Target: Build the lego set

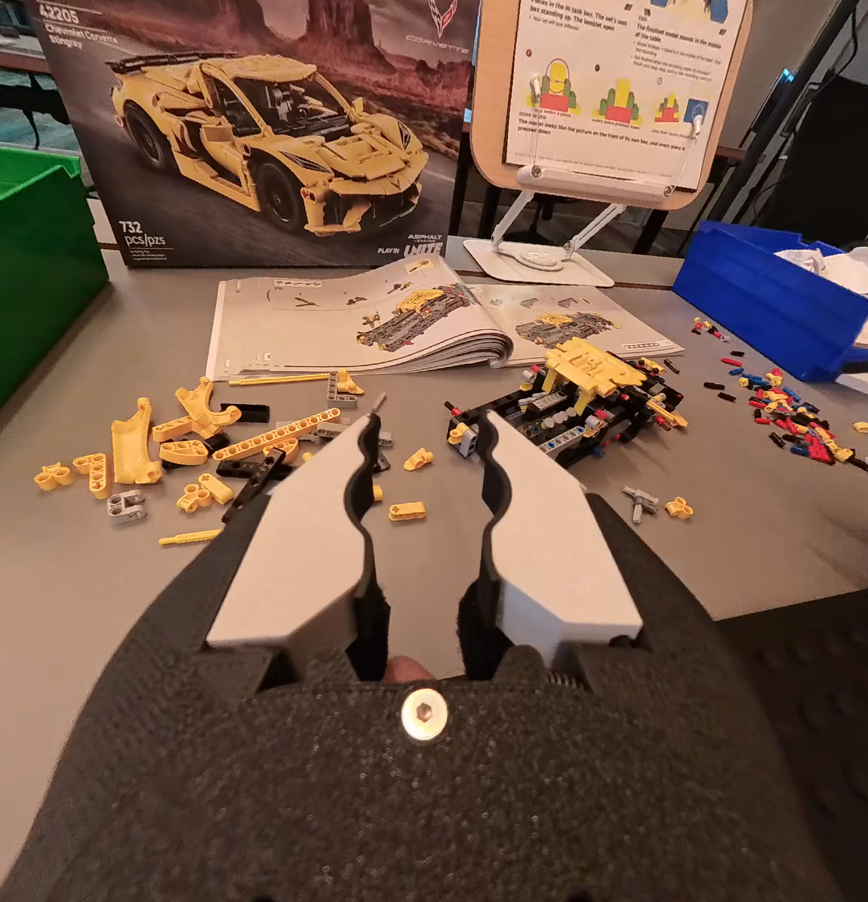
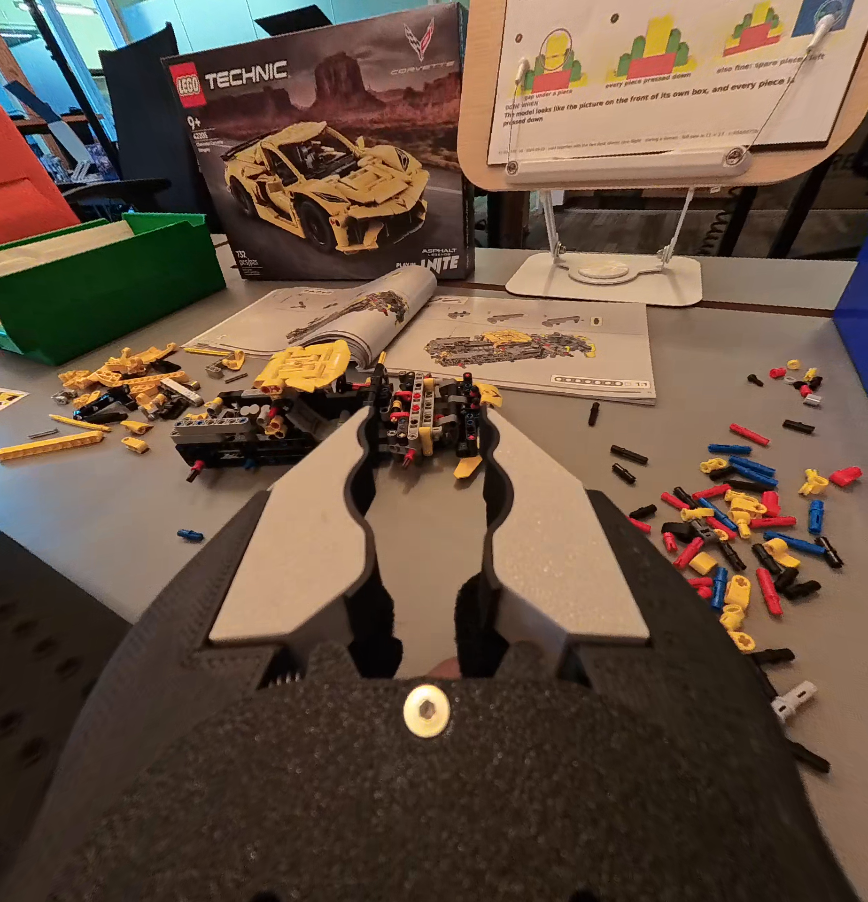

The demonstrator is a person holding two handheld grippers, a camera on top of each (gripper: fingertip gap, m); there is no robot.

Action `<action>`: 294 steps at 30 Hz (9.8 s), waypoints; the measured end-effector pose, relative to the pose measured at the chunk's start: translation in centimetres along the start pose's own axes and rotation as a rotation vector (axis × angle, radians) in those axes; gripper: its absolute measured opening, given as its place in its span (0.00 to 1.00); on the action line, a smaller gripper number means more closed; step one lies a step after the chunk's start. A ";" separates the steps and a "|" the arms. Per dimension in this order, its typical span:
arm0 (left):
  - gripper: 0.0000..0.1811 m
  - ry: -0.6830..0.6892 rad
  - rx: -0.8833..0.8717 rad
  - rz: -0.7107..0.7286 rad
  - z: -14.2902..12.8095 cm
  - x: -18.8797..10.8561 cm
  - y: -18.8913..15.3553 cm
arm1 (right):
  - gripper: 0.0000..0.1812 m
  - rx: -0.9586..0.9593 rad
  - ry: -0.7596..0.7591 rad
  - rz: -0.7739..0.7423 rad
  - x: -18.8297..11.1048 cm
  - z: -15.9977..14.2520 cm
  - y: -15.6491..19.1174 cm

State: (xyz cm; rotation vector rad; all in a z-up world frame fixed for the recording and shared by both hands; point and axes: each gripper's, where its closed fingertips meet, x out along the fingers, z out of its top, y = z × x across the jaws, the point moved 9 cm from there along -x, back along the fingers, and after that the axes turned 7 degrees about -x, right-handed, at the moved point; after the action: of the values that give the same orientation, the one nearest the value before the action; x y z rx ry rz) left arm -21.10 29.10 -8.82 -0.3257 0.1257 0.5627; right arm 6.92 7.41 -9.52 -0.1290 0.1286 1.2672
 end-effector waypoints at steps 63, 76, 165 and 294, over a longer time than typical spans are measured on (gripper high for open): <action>0.17 0.774 0.481 -0.742 -4.5 6.0 -5.6 | 0.17 -0.486 0.508 0.786 6.1 -3.3 4.8; 0.11 0.682 0.474 -0.799 -4.6 7.7 -8.1 | 0.08 -0.609 0.399 0.734 6.2 -3.1 4.9; 0.04 0.323 -0.373 -1.139 1.8 8.6 -8.6 | 0.15 -0.316 -0.284 0.596 3.4 3.8 6.3; 0.03 0.457 0.480 -1.137 3.5 6.2 -9.9 | 0.04 0.449 0.030 1.215 6.0 2.0 6.4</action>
State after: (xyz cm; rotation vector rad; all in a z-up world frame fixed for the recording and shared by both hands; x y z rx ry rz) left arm -10.46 25.52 -4.14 -0.0142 0.4665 -0.6763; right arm 2.63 15.29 -8.68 0.3830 0.5701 2.4008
